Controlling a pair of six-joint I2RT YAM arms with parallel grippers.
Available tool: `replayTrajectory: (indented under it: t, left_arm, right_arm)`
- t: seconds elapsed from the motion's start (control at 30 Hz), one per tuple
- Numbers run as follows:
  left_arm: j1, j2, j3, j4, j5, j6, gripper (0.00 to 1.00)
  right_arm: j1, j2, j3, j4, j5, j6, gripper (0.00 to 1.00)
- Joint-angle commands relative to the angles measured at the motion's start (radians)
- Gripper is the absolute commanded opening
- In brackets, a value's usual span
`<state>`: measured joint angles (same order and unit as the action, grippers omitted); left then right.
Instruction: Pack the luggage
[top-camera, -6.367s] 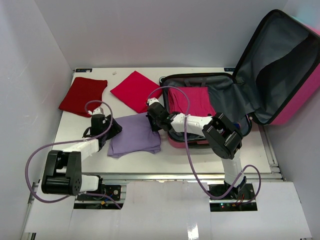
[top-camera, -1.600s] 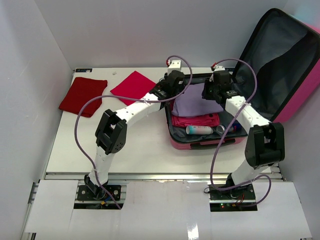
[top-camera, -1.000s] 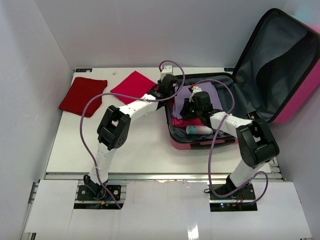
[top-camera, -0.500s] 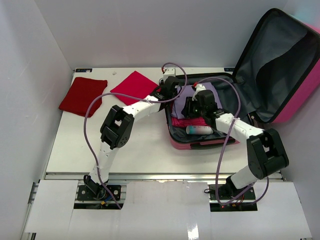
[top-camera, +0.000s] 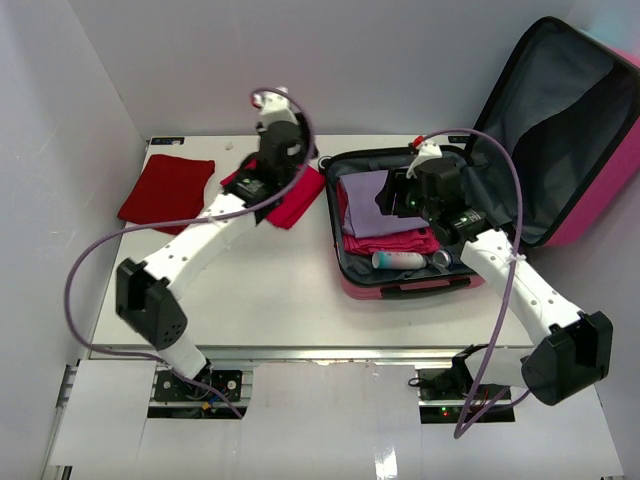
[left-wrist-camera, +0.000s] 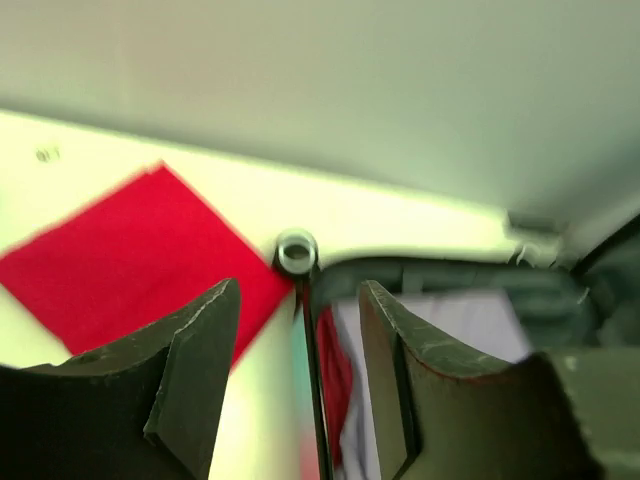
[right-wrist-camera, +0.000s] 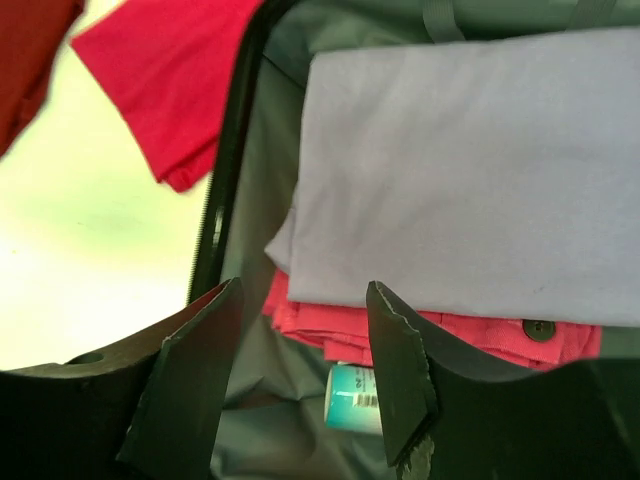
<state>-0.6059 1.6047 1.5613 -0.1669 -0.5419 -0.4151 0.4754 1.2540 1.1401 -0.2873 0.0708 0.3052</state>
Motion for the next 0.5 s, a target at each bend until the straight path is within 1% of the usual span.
replayTrajectory:
  t: [0.0, 0.07, 0.17, 0.23, 0.27, 0.37, 0.47]
  left_arm:
    - [0.184, -0.042, -0.153, -0.123, 0.127, -0.127, 0.64]
    - [0.269, -0.06, -0.245, -0.103, 0.217, -0.203, 0.66]
    - [0.324, -0.053, -0.334, -0.033, 0.278, -0.275, 0.7]
    - [0.345, -0.019, -0.379, 0.028, 0.322, -0.27, 0.73]
    - [0.348, 0.01, -0.377, 0.05, 0.339, -0.25, 0.74]
    - [0.353, 0.095, -0.346, 0.06, 0.344, -0.222, 0.74]
    - [0.354, 0.145, -0.363, 0.099, 0.354, -0.198, 0.74]
  right_arm:
    - [0.029, -0.057, 0.038, -0.14, 0.029, -0.037, 0.62]
    - [0.047, -0.076, -0.022, -0.135, 0.018, -0.059, 0.62]
    - [0.07, -0.1, -0.092, -0.13, 0.075, -0.075, 0.62]
    - [0.076, -0.127, -0.143, -0.095, 0.06, -0.071, 0.62]
    - [0.082, -0.142, -0.16, -0.078, 0.039, -0.067, 0.62]
    - [0.107, -0.165, -0.156, -0.073, 0.041, -0.07, 0.62]
    - [0.128, -0.188, -0.155, -0.071, 0.061, -0.074, 0.63]
